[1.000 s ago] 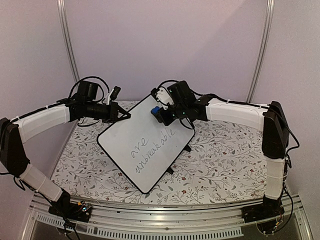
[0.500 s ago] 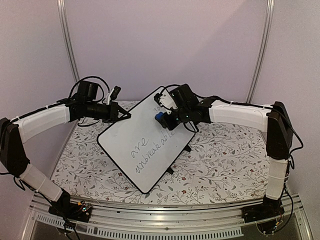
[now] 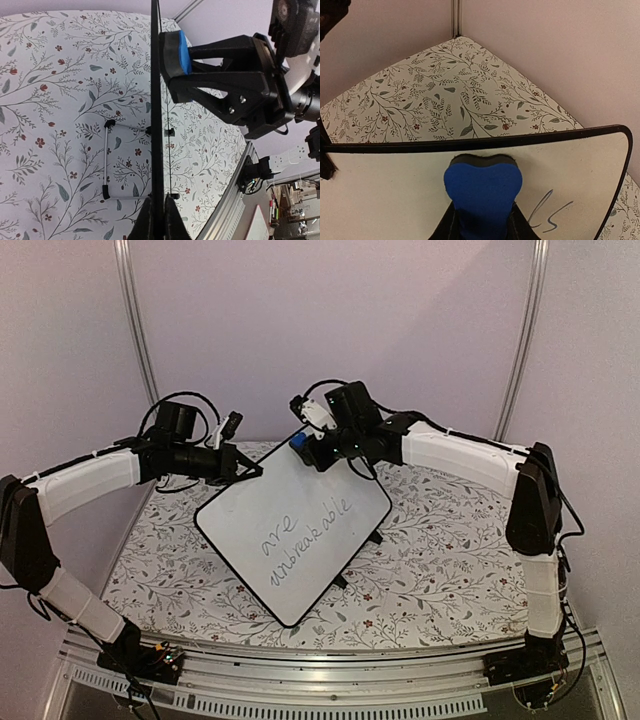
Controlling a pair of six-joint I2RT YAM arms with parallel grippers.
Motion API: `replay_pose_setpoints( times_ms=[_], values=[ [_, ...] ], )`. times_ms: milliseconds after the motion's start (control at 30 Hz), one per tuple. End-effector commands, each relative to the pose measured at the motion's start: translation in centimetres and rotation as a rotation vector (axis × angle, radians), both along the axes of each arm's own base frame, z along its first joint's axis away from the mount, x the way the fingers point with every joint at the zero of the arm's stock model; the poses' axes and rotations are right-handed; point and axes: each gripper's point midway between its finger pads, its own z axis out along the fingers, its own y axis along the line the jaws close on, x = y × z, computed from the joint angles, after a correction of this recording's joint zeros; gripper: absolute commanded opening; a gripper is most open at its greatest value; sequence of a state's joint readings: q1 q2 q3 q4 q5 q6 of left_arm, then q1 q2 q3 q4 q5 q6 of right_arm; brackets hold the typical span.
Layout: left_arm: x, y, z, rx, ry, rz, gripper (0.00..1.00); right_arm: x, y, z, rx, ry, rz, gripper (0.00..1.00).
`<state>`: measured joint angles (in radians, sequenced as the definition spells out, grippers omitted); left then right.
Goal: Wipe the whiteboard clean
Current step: Erase the whiteboard at the center of the board.
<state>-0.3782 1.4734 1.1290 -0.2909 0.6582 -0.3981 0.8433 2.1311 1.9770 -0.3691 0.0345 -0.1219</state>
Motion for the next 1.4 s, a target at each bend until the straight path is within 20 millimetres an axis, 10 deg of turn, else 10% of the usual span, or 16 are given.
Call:
replay_pose_setpoints(
  times_ms=[0, 400, 967, 1367],
  values=[
    [0.2, -0.5, 0.3, 0.011, -0.079, -0.041, 0.00, -1.1, -1.7, -5.9, -0.111, 0.098, -0.003, 0.22],
    [0.2, -0.5, 0.4, 0.010, -0.081, -0.041, 0.00, -4.6, -6.1, -9.4, -0.141, 0.190, -0.023, 0.21],
    [0.1, -0.4, 0.5, 0.010, -0.086, -0.042, 0.00, 0.4, -2.4, -4.0, -0.041, 0.130, 0.022, 0.22],
    [0.2, -0.5, 0.4, 0.011, -0.082, -0.042, 0.00, -2.7, -5.8, -10.0, -0.139, 0.258, -0.012, 0.21]
  ],
)
